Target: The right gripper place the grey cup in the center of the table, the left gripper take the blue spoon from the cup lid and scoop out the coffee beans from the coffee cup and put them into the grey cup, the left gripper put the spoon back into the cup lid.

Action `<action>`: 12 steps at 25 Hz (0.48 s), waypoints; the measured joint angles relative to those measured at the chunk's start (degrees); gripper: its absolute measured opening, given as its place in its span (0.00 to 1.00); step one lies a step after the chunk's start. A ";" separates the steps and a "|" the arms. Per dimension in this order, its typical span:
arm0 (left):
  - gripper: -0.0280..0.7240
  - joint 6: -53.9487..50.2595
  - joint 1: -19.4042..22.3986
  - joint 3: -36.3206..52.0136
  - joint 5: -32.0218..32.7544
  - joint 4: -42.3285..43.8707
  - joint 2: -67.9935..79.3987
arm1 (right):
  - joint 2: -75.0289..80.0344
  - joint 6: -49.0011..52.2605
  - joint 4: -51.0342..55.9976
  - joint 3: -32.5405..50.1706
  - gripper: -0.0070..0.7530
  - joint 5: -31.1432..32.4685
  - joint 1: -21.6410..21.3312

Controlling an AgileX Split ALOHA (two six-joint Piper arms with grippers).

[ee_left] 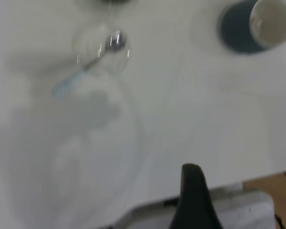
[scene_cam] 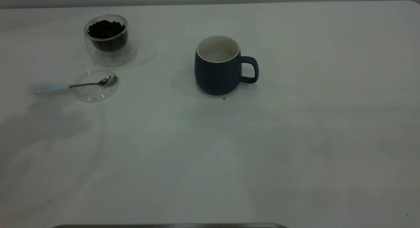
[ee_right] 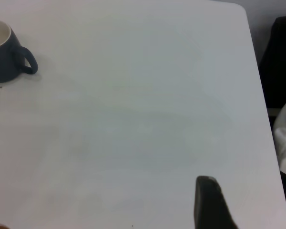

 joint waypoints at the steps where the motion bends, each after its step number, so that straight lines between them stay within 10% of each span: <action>1: 0.82 -0.46 0.00 1.92 0.00 0.43 -0.44 | 0.00 0.00 0.00 0.00 0.49 0.00 0.00; 12: 0.82 4.20 0.00 29.47 -1.61 1.69 -26.92 | 0.00 0.00 0.00 0.00 0.49 0.00 0.00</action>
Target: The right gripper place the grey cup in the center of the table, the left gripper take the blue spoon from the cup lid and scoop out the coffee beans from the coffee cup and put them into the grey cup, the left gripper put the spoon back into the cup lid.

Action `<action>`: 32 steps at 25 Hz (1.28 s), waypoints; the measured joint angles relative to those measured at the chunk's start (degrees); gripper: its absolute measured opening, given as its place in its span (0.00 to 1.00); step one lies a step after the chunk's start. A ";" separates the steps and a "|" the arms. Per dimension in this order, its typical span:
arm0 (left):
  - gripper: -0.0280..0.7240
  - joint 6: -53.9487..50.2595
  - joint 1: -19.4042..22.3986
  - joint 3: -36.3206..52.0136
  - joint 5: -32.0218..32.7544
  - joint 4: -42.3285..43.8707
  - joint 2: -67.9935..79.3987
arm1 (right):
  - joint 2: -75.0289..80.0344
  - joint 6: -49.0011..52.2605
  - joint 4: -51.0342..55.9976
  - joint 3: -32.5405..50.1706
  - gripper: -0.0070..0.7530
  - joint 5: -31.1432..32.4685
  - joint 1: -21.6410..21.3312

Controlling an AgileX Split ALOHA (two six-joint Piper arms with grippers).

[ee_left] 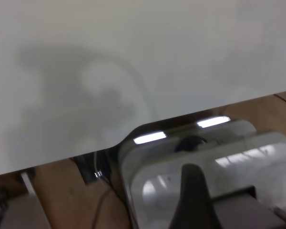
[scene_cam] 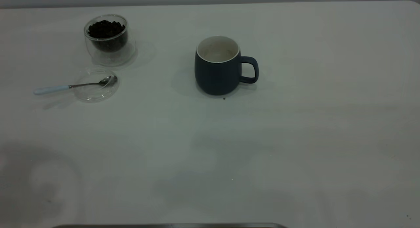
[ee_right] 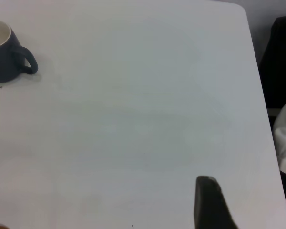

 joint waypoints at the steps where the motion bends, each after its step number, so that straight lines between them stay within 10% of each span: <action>1: 0.82 -0.15 0.00 2.33 -0.73 0.63 -3.70 | 0.00 0.00 0.00 0.00 0.49 0.00 0.00; 16: 0.82 -11.53 0.00 20.68 -0.28 17.61 -46.38 | 0.00 0.00 0.00 0.00 0.49 0.00 0.00; 32: 0.82 -8.13 0.00 25.41 -0.45 13.90 -61.44 | 0.00 0.00 0.00 0.00 0.49 0.00 0.00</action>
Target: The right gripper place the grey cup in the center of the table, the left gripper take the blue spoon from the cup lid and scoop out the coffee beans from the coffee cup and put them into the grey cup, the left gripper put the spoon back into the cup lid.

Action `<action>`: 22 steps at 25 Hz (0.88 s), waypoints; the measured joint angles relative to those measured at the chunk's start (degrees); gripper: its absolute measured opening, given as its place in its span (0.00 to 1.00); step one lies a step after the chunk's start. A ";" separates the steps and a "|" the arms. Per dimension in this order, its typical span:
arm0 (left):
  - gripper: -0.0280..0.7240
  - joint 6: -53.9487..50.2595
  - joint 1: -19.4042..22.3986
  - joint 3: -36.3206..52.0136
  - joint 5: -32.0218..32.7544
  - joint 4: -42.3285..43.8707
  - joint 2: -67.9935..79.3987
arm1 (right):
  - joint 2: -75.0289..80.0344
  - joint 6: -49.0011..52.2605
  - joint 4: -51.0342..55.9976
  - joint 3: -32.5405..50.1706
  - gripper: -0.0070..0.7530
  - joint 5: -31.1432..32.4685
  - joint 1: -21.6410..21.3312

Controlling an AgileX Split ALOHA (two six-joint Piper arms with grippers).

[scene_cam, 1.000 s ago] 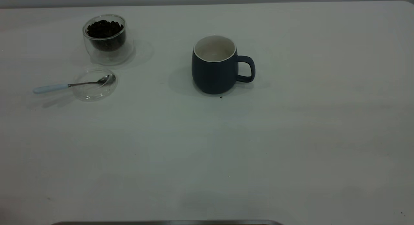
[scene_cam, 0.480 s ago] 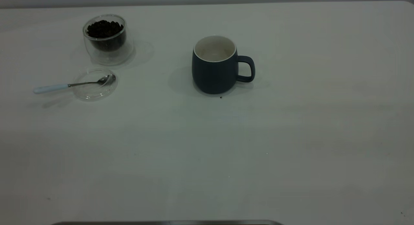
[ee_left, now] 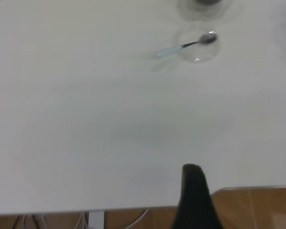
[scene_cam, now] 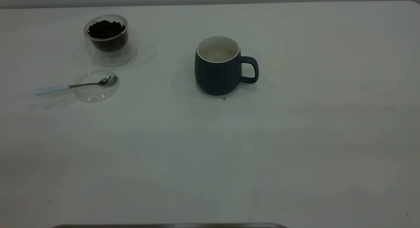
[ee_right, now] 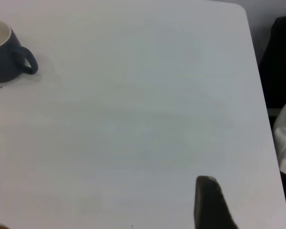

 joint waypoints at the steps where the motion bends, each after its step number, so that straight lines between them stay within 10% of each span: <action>1: 0.82 0.53 0.00 0.00 0.00 -0.47 -0.19 | 0.00 0.00 0.00 0.00 0.49 0.00 0.00; 22: 0.82 0.96 0.00 0.00 0.12 -0.66 -0.19 | 0.00 0.00 0.00 0.00 0.49 0.00 0.00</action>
